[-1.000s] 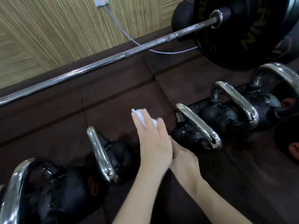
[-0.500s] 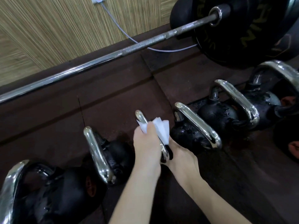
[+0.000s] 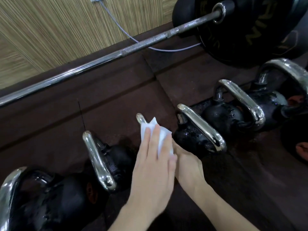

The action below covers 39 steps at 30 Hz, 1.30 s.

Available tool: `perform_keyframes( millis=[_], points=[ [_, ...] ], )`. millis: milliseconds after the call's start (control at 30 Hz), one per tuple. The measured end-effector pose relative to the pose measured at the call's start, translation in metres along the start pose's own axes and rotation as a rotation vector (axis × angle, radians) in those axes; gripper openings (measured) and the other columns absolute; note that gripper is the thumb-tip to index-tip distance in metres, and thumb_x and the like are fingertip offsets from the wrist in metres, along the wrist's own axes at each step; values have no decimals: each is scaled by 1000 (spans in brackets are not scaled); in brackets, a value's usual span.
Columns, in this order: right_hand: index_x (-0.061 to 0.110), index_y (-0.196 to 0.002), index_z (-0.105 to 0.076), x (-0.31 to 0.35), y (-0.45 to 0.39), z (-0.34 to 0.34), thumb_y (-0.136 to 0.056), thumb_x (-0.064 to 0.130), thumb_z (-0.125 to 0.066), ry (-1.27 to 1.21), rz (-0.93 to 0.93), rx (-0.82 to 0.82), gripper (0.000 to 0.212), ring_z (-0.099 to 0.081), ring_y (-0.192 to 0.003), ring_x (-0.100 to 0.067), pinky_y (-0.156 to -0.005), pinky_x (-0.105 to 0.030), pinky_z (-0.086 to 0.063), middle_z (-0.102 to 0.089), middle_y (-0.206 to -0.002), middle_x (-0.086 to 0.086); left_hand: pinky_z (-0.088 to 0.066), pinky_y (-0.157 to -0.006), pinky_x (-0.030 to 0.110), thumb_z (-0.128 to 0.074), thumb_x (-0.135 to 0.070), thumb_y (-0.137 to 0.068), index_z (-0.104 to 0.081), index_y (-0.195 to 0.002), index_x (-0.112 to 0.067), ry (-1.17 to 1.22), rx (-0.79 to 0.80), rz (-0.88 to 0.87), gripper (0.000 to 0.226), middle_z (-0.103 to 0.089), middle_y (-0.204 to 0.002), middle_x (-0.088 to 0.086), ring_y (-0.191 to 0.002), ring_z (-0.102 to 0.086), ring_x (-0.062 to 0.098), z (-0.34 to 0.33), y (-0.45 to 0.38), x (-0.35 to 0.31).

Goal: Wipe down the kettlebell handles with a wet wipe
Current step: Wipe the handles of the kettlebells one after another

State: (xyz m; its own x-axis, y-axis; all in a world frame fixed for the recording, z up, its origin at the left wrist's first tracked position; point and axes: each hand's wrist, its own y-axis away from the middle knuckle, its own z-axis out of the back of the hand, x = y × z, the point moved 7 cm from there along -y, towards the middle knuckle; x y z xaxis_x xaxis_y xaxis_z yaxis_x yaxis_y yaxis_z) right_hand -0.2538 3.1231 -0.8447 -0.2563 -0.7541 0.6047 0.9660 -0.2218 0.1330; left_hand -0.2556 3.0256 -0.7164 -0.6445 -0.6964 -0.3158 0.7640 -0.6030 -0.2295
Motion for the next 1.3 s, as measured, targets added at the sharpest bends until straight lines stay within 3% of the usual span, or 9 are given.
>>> perform_keyframes(
  millis=[200,367,467,600,700,800,1033,1167,1300],
  points=[
    [44,-156,-32,10,-1,19,-86,50,-72,33,-28,-14,81,-49,-133,7,-98,-14,-44,-25,-160,32,-21,-125,30,-41,-13,-100,-60,-132,-9,140,39,374,37,-38,-158,6,-155,-6,15,8,-59,50],
    [39,-131,-53,4,-3,8,-99,43,-51,6,-53,-57,33,-66,-112,-1,-75,-3,-36,-64,-116,23,-19,-126,53,-30,-9,-99,-53,-144,3,-187,113,-138,53,-39,-161,17,-157,-15,40,-7,13,-7],
    [32,-142,-51,2,-4,2,-99,40,-58,46,-30,-27,44,-67,-113,-2,-69,2,-28,-64,-131,15,-31,-119,47,-47,-16,-93,-59,-143,-6,-209,159,-228,53,-39,-164,8,-158,-19,30,-27,49,-5],
    [37,-130,-56,6,-2,12,-95,40,-63,36,-55,-70,36,-64,-104,4,-74,0,-28,-66,-124,18,-22,-127,50,-42,-13,-105,-47,-150,1,-159,113,-187,47,-40,-161,10,-156,-21,36,-10,2,9],
    [44,-145,-42,9,0,16,-86,48,-71,17,-32,-57,66,-58,-118,8,-69,4,-27,-55,-141,28,-24,-127,41,-45,-42,-107,-52,-144,-12,73,83,112,48,-45,-153,-3,-158,-15,20,11,-41,39],
    [43,-151,-40,7,0,18,-88,41,-72,-69,-8,-73,71,-45,-136,8,-92,2,-30,-43,-153,28,-25,-127,39,-50,-59,-100,-43,-151,-18,58,135,127,66,-30,-163,-9,-159,5,9,10,-37,39],
    [41,-154,-38,3,4,19,-89,38,-74,-135,55,-42,74,-25,-131,25,-107,-4,-30,-31,-156,34,-33,-119,23,-55,-4,-90,-33,-161,-15,140,91,-118,75,-20,-172,-7,-159,-20,15,11,20,29],
    [31,-130,-67,-21,23,38,-83,46,-80,-104,124,-144,51,-62,-117,6,-98,-19,-53,-61,-135,25,-16,-125,16,-40,-3,-106,-36,-160,-25,348,-61,299,58,-23,-168,-22,-155,-16,-4,25,-11,58],
    [30,-83,-71,-55,41,68,-69,54,-86,-39,31,-345,31,-64,-73,3,-67,-4,-45,-68,-83,19,-24,-122,27,-39,-11,-109,-50,-150,-26,400,-182,437,45,-39,-161,-11,-153,-29,10,45,-57,51]
  ],
)
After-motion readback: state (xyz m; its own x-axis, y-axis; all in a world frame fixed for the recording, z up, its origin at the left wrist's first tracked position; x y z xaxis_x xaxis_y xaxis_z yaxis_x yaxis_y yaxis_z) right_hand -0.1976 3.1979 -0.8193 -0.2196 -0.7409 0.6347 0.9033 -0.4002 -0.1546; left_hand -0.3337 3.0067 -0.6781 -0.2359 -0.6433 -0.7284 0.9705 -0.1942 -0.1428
